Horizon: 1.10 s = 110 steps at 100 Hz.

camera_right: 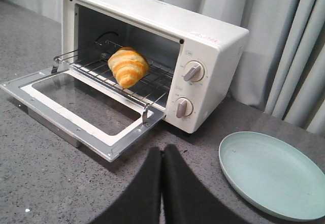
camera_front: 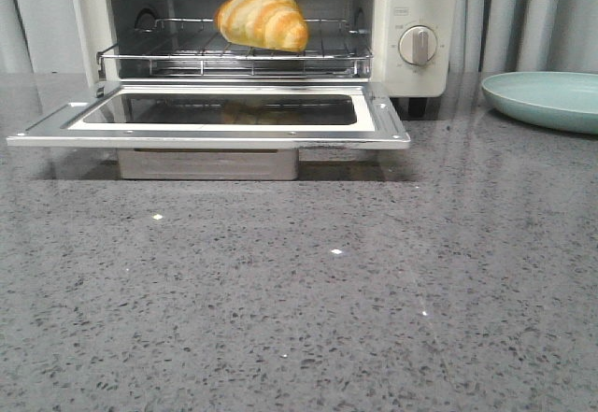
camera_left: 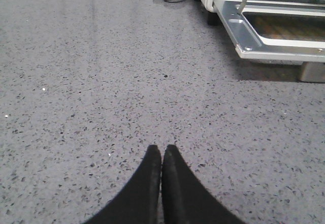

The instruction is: Put bread in oven

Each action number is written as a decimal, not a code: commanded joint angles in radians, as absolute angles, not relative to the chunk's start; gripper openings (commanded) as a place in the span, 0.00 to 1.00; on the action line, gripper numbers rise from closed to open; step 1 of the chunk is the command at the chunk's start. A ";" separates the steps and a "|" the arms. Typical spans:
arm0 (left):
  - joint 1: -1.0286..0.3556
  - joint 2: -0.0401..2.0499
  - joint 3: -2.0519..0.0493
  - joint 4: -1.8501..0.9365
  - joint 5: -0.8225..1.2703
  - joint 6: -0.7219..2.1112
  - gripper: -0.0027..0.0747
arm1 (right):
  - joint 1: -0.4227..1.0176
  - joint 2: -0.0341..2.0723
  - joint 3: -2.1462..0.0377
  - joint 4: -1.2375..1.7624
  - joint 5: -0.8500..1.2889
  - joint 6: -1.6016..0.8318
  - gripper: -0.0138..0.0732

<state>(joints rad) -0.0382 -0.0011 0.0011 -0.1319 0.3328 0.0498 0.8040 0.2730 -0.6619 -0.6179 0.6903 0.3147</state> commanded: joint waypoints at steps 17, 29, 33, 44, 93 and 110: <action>-0.034 -0.029 0.024 -0.145 0.270 0.042 0.01 | 0.802 0.281 -0.686 -0.658 0.627 0.313 0.10; -0.034 -0.029 0.024 -0.145 0.270 0.042 0.01 | 0.802 0.281 -0.686 -0.658 0.627 0.313 0.10; -0.034 -0.029 0.024 -0.145 0.270 0.042 0.01 | 0.802 0.281 -0.686 -0.658 0.627 0.313 0.10; -0.034 -0.029 0.024 -0.145 0.270 0.042 0.01 | 0.802 0.281 -0.686 -0.658 0.627 0.313 0.10; -0.034 -0.029 0.024 -0.145 0.270 0.042 0.01 | 0.802 0.281 -0.682 -0.668 0.656 0.313 0.10; -0.034 -0.029 0.024 -0.145 0.270 0.042 0.01 | 0.779 0.281 -0.621 -0.743 0.720 0.313 0.10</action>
